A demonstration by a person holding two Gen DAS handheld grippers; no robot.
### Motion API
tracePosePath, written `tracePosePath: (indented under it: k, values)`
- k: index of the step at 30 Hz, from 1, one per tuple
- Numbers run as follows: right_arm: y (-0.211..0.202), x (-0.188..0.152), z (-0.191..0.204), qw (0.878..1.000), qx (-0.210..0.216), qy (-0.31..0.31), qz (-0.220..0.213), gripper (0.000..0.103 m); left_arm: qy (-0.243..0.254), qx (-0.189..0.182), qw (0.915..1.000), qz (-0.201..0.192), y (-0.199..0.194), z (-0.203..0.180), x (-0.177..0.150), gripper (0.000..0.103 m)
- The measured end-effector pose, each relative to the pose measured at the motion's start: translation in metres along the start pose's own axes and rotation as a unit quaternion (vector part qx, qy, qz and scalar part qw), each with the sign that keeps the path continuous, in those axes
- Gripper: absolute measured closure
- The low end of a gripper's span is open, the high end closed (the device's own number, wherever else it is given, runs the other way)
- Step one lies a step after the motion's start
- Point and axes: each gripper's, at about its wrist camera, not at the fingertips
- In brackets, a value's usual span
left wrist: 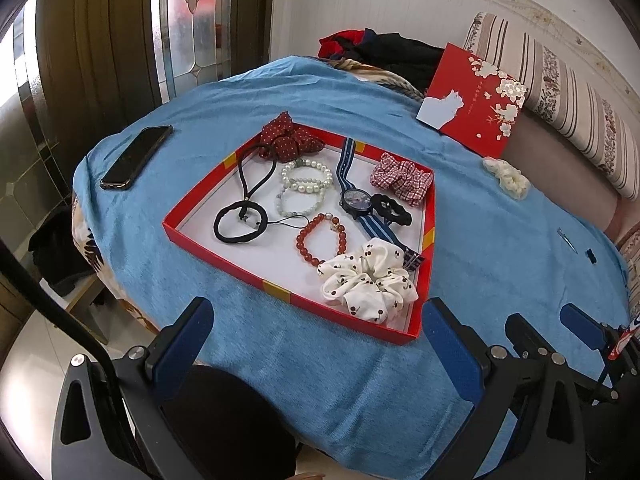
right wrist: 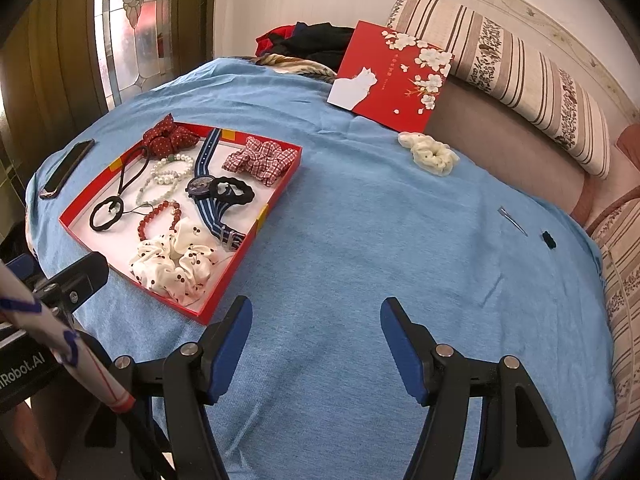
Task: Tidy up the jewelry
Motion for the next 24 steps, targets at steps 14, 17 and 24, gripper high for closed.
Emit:
tracePosePath:
  k: [14, 17, 24]
  values:
    - [0.0000, 0.0022, 0.0041, 1.000, -0.002, -0.005, -0.001, 0.030, -0.003, -0.002, 1.0000, 0.003, 0.0025, 0.0004, -0.0002, 0.000]
    - [-0.0001, 0.0023, 0.0052, 1.000, -0.003, -0.005, -0.001, 0.030, -0.003, -0.001, 1.0000, 0.005, 0.0041, -0.0003, -0.0011, 0.000]
    - [0.0015, 0.0028, 0.0066, 1.000, -0.003, -0.010, 0.000, 0.029, -0.004, -0.002, 1.0000, 0.008, 0.0058, -0.0002, -0.0017, 0.000]
Point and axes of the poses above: each gripper's, at about its wrist camera, not at the fingertips, and y roughly the way its jaws point, z to its left, x to its top, and after that the axes turned 13 degrees about z, right-handed
